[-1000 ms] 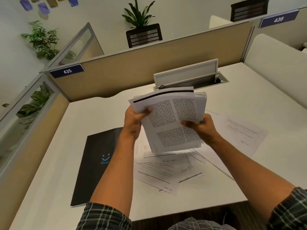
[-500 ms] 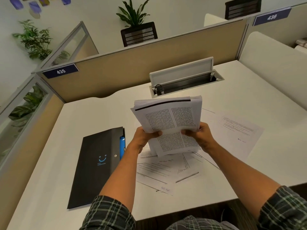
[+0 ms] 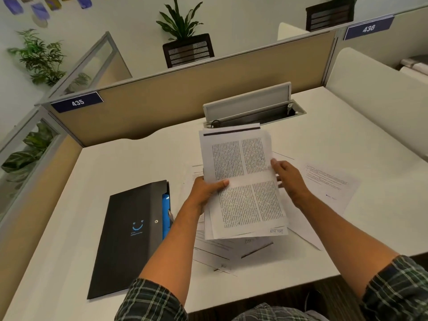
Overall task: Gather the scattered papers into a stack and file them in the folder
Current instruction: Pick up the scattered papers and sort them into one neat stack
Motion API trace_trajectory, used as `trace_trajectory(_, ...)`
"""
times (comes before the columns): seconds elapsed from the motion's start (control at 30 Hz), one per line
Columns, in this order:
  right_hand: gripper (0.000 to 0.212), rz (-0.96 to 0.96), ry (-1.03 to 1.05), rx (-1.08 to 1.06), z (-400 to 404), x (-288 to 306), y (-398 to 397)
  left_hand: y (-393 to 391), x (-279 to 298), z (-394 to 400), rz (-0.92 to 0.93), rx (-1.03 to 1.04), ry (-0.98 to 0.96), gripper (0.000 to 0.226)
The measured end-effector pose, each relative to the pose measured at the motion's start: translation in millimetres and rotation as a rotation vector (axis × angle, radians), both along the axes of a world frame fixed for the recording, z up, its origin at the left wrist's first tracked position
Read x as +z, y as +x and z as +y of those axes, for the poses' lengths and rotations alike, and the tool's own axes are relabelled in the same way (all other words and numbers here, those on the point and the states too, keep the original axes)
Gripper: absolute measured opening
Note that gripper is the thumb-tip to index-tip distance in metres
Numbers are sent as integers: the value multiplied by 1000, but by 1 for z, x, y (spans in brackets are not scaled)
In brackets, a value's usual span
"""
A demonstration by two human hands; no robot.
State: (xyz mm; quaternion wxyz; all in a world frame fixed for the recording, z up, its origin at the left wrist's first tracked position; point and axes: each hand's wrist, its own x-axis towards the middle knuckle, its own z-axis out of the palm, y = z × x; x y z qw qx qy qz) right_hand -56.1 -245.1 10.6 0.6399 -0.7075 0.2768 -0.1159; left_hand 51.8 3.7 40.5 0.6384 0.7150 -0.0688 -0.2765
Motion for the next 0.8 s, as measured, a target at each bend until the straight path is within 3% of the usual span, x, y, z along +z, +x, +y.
trace_trajectory(0.07, 48, 154, -219, -78, -18, -13, -11, -2, -10, 5, 49, 44, 25, 53)
trace_trajectory(0.17, 77, 562, -533, -127, -44, -28, -31, -5, -24, 17, 105, 70, 54, 53)
trace_trajectory(0.23, 94, 711, -660, -219, -61, -34, -43, -6, -33, 24, 133, 85, 71, 52)
trace_trajectory(0.4, 110, 823, -598, -366, -113, -43, -71, -7, -49, 35, 189, 134, 107, 53)
trace_trajectory(0.63, 114, 926, -699, -229, -134, -41, -83, -6, -57, 32, 197, 147, 118, 53)
trace_trajectory(0.8, 114, 931, -559, -233, -133, -25, -67, -5, -56, 27, 189, 138, 125, 52)
